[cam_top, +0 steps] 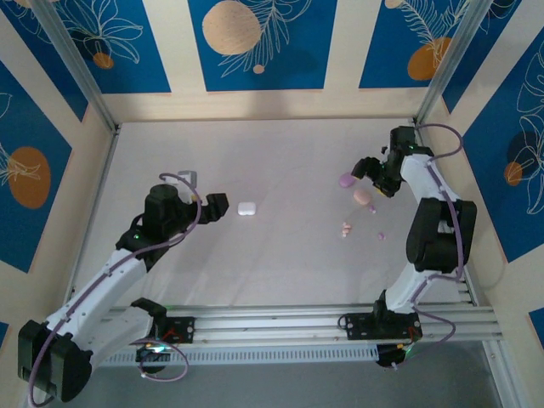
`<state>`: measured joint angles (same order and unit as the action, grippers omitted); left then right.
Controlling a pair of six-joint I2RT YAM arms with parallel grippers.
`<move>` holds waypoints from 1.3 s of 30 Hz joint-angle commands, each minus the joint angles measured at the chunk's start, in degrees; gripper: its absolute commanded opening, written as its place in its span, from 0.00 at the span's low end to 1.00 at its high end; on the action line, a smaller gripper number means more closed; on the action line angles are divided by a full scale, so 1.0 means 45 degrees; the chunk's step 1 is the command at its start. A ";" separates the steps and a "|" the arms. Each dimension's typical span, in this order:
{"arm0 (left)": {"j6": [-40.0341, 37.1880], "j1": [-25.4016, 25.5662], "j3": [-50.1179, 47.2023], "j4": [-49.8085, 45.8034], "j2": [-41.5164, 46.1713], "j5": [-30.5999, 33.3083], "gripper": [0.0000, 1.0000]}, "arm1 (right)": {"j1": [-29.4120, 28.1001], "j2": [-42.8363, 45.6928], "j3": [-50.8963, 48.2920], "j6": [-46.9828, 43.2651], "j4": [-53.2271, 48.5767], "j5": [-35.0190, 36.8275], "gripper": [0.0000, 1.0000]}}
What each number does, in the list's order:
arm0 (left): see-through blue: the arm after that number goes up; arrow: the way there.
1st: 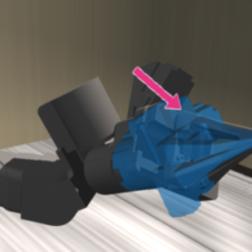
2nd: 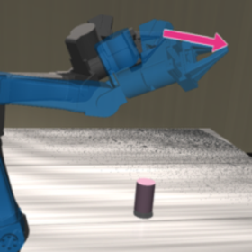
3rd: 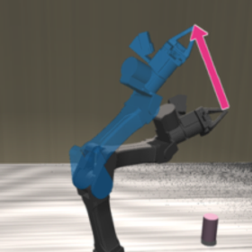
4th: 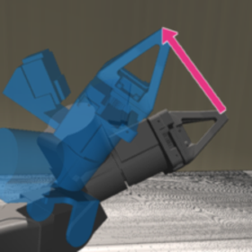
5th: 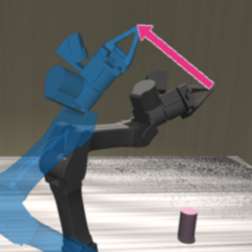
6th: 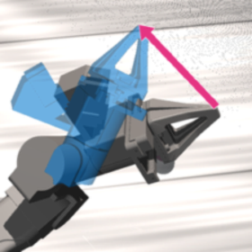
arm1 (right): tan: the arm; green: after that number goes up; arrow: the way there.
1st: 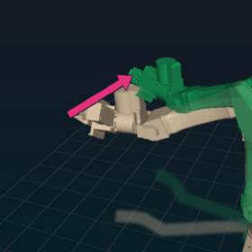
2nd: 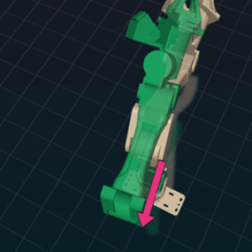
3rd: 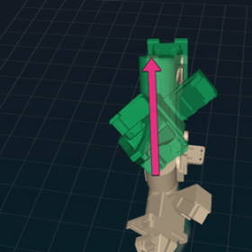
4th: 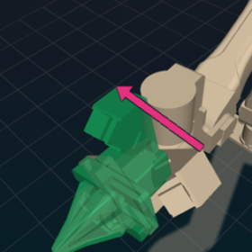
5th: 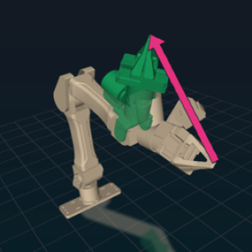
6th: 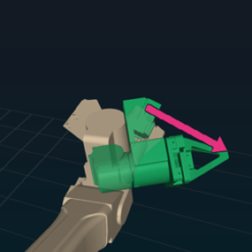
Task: Insert wireless bluetooth earbuds into charging case
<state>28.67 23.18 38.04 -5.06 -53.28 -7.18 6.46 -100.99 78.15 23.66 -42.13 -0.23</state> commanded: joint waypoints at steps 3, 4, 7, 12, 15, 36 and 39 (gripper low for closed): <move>0.0367 -0.0149 -0.0297 0.1192 -0.0101 -0.1807 1.00 | 0.0025 -0.1500 0.1141 -0.1410 -0.0480 -0.0260 0.82; 0.0459 -0.0150 -0.0294 0.1309 -0.0222 -0.1984 1.00 | 0.0019 -0.1767 0.1359 -0.1487 -0.0634 -0.0231 0.81; 0.0684 -0.0148 -0.0267 0.1454 -0.0536 -0.2279 1.00 | 0.0043 -0.2378 0.1638 -0.1869 -0.0646 -0.0486 0.81; 0.0720 -0.0149 -0.0112 0.1574 -0.0753 -0.2750 1.00 | 0.0097 -0.3164 0.2097 -0.2083 -0.0994 -0.0297 0.81; 0.0717 -0.0140 -0.0114 0.1632 -0.0808 -0.2924 1.00 | 0.0127 -0.3461 0.2183 -0.2257 -0.1114 -0.0799 0.78; 0.1157 -0.0150 -0.0290 0.1867 -0.0428 -0.3112 1.00 | -0.1200 -0.3432 0.1897 -0.2347 -0.1456 0.1218 0.70; 0.1171 -0.0135 -0.0308 0.1852 -0.0369 -0.3075 1.00 | -0.1270 -0.3457 0.1941 -0.2366 -0.1351 0.1540 0.69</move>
<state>33.10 23.09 37.36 1.32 -56.10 -19.92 0.80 -116.49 86.15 13.28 -47.79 4.14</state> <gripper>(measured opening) 0.999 0.697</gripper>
